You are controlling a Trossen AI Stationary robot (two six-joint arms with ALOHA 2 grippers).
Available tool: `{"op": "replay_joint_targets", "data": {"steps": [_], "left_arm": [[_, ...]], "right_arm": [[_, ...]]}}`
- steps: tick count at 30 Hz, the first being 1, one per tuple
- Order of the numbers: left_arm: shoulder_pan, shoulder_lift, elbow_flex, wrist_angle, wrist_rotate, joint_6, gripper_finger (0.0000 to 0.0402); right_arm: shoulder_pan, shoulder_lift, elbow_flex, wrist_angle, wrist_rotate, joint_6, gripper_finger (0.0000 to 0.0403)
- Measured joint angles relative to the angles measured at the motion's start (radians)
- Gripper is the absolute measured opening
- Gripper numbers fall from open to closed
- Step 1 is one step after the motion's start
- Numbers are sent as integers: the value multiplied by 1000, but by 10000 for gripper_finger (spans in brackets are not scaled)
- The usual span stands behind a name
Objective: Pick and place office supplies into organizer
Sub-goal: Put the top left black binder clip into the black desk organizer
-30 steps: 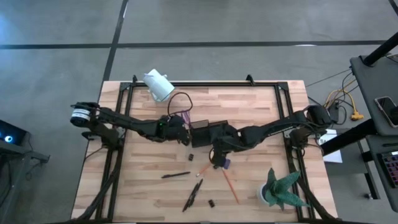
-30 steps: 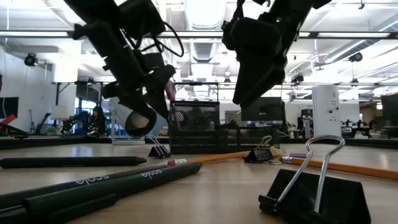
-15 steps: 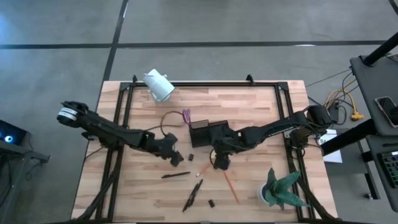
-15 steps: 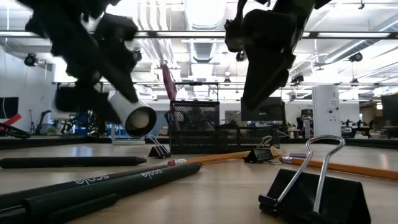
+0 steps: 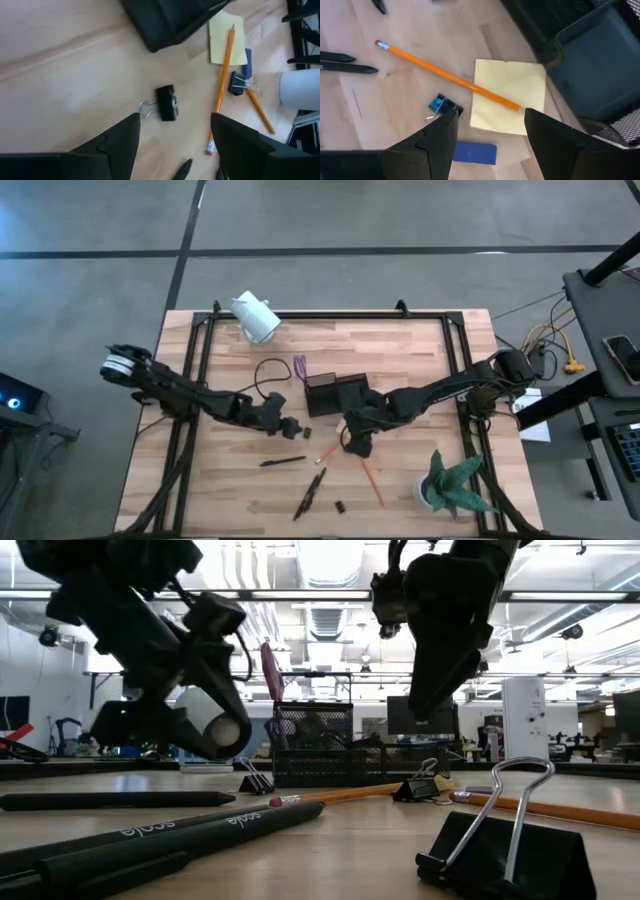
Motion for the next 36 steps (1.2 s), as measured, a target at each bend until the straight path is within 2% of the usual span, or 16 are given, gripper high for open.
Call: {"op": "replay_joint_targets", "data": {"steps": [7, 11, 24, 28, 36], "left_arm": [[4, 135, 88, 12, -8, 18, 226], [3, 150, 89, 5, -9, -14, 221], [0, 135, 84, -1, -11, 8, 95], [-1, 135, 84, 5, -18, 8, 81], [-3, 135, 74, 4, -23, -7, 79]], "right_arm": [[2, 0, 0, -7, 19, 10, 221], [3, 0, 0, -14, 19, 29, 221], [4, 0, 0, -20, 19, 48, 221], [4, 0, 0, -19, 19, 47, 221], [4, 0, 0, -22, 19, 48, 221]]}}
